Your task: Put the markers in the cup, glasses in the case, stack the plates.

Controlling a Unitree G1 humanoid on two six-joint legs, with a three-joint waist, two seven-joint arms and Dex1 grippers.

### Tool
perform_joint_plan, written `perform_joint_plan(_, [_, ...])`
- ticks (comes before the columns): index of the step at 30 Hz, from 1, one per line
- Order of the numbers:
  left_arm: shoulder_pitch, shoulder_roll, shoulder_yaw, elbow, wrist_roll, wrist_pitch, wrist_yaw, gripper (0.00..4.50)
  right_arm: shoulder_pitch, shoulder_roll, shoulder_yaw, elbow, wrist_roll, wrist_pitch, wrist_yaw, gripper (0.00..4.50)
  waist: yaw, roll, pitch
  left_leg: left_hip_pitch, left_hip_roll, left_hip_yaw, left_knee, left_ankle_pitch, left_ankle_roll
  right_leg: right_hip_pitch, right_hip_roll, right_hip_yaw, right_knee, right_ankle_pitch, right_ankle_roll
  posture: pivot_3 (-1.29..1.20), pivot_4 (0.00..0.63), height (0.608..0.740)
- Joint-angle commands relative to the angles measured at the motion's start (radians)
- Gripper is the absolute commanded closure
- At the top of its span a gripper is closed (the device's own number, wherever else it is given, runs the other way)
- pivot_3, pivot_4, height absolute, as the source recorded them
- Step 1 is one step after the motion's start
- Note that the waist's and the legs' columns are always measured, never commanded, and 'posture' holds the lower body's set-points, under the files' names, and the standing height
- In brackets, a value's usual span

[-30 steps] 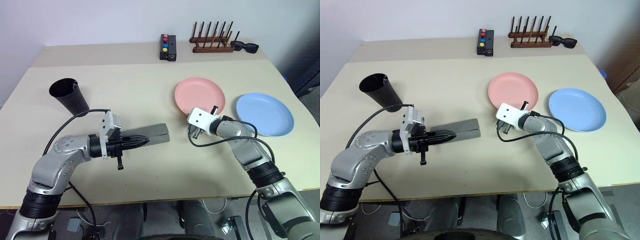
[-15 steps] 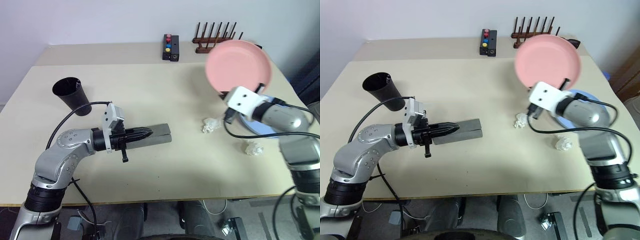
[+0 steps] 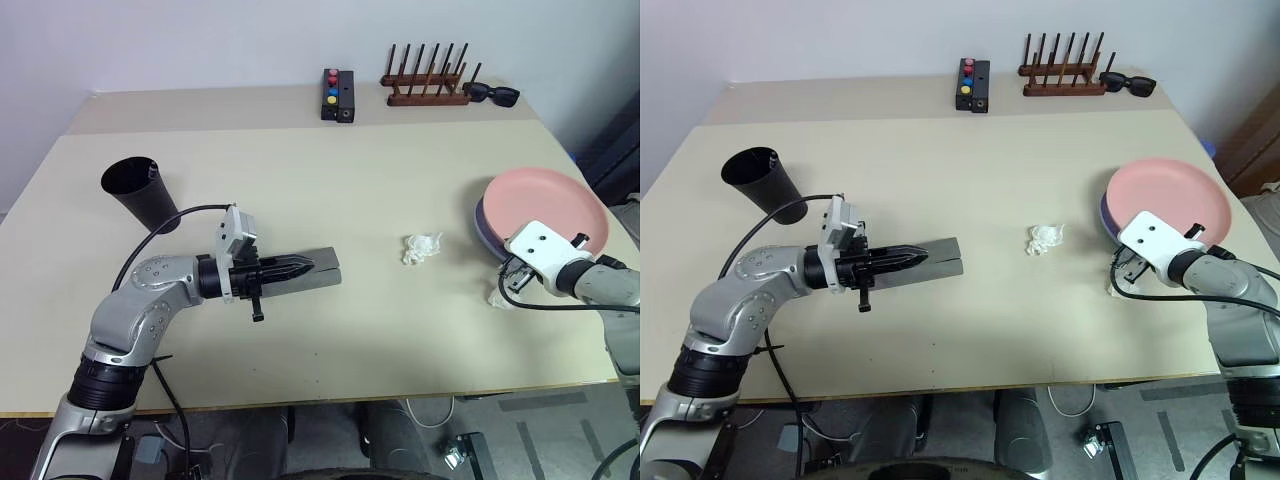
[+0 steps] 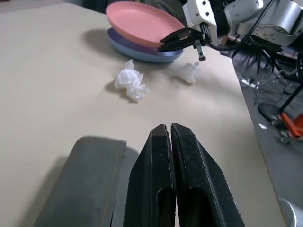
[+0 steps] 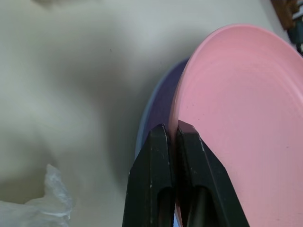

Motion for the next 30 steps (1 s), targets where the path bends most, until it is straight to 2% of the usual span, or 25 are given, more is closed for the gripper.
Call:
perform_joint_plan(1, [0.017,0.0,0.007,-0.006,0.004,-0.041,-0.019,4.44,-0.013,-0.008,-0.025,-0.016,0.003,-0.005,-0.022,2.64,0.001,0.0,0.0,0.0,0.0,0.0,0.0,0.0,0.0,0.0,0.0,0.0,0.0,0.0,0.0,0.0,0.15,0.734])
perform_joint_plan(4, [0.038,0.004,0.011,0.009,0.011,-0.068,-0.03,4.44,-0.021,-0.029,-0.033,-0.031,-0.003,-0.039,-0.024,1.22,0.0,0.0,0.0,0.0,0.0,0.0,0.0,0.0,0.0,0.0,0.0,0.0,0.0,0.0,0.0,0.0,0.15,0.734])
perform_joint_plan(7, [0.043,0.005,0.011,0.027,0.018,-0.091,-0.039,4.44,-0.033,-0.018,-0.048,-0.077,0.061,-0.061,0.018,1.22,0.0,0.0,0.0,0.0,0.0,0.0,0.0,0.0,0.0,0.0,0.0,0.0,0.0,0.0,0.0,0.0,0.15,0.734])
perform_joint_plan(10, [0.036,0.002,0.009,0.041,0.025,-0.104,-0.041,4.44,-0.039,0.046,-0.033,-0.182,0.199,-0.008,0.082,1.22,-0.002,0.0,0.0,0.0,0.0,0.0,0.0,0.0,0.0,0.0,0.0,0.0,0.0,0.0,0.0,0.0,0.15,0.734])
perform_joint_plan(12, [0.031,0.0,0.008,0.047,0.026,-0.109,-0.04,4.44,-0.034,0.079,0.006,-0.223,0.237,0.026,0.102,1.22,-0.001,0.0,0.0,0.001,0.0,-0.001,0.0,0.0,0.0,0.001,0.0,0.0,0.0,0.0,0.0,0.0,0.15,0.734])
perform_joint_plan(17, [0.026,-0.004,0.008,0.046,0.027,-0.108,-0.036,4.44,-0.076,0.2,0.127,-0.242,0.242,0.089,0.065,1.22,0.0,-0.001,0.0,0.0,0.0,-0.001,0.0,0.0,0.0,0.001,0.0,-0.001,0.0,0.0,0.0,0.0,0.15,0.734])
perform_joint_plan(20, [0.026,-0.004,0.012,0.029,0.021,-0.097,-0.022,4.44,-0.111,0.251,0.191,-0.167,0.187,0.092,0.021,1.22,0.0,-0.001,0.0,0.0,0.0,-0.001,0.0,0.0,0.0,0.001,0.0,-0.001,0.0,0.0,0.0,0.0,0.15,0.734])
perform_joint_plan(26, [0.039,-0.001,0.028,-0.028,0.0,-0.06,0.019,4.44,-0.156,0.271,0.211,-0.037,0.113,0.067,-0.061,1.22,0.002,-0.001,0.0,0.0,0.0,-0.002,0.0,0.0,0.0,0.001,0.0,-0.001,-0.001,0.0,0.0,0.0,0.15,0.734])
perform_joint_plan(28, [0.044,-0.002,0.031,-0.038,-0.004,-0.051,0.029,4.44,-0.156,0.262,0.213,-0.02,0.099,0.061,-0.066,1.74,0.001,-0.001,0.0,0.0,0.0,-0.002,0.0,0.0,0.0,0.001,0.0,-0.001,-0.001,0.0,0.0,0.0,0.15,0.734])
perform_joint_plan(30, [0.046,-0.003,0.034,-0.043,-0.008,-0.044,0.038,4.44,-0.155,0.259,0.205,-0.019,0.1,0.06,-0.066,2.58,-0.002,0.0,0.0,0.001,0.0,-0.002,0.0,0.0,0.0,0.001,0.0,-0.001,0.0,0.0,0.0,0.0,0.15,0.734])
